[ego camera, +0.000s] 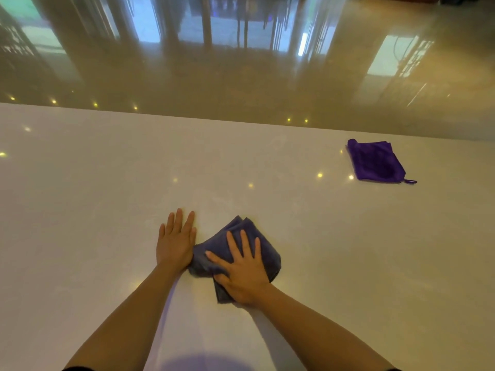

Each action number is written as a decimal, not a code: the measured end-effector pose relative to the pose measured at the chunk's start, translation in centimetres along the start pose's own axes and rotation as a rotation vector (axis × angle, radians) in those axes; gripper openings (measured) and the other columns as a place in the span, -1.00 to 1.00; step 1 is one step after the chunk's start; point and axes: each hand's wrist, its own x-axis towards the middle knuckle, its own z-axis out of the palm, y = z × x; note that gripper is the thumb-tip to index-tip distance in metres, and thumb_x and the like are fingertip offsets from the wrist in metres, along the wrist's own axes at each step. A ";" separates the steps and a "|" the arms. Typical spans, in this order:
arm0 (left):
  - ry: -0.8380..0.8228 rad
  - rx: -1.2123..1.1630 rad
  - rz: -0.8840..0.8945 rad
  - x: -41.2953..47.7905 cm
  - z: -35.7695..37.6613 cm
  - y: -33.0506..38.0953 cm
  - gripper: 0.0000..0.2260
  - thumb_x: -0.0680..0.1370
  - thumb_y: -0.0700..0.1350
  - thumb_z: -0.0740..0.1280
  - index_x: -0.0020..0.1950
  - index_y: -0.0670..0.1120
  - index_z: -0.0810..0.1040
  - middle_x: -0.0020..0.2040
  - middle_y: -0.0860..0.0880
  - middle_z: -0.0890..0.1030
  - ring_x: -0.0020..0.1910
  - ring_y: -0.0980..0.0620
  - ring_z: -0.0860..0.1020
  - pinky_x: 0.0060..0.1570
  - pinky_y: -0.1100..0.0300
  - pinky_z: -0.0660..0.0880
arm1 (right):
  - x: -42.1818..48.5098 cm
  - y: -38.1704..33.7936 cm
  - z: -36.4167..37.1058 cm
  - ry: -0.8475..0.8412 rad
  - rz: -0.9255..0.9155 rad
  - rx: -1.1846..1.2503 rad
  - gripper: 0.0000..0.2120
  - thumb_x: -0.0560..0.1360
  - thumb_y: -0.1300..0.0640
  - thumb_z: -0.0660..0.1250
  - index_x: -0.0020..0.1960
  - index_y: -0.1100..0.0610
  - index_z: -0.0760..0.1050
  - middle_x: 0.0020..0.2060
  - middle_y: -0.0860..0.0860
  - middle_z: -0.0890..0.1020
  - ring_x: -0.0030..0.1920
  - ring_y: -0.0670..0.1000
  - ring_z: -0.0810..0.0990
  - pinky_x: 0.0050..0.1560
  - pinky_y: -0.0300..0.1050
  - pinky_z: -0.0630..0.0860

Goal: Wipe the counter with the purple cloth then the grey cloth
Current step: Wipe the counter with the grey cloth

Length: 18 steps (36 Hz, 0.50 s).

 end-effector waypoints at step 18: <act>-0.024 0.004 0.035 -5.0 1.2 0.1 -0.51 0.62 0.03 -0.08 0.50 -0.02 -0.17 0.54 -0.15 -0.17 0.52 -0.14 -0.19 0.49 -0.01 -0.14 | -2.3 0.7 0.5 -0.057 -0.021 -0.021 -0.42 0.59 -0.06 -0.01 0.51 -0.02 -0.20 0.53 0.04 -0.21 0.50 0.12 -0.33 0.35 0.06 -0.57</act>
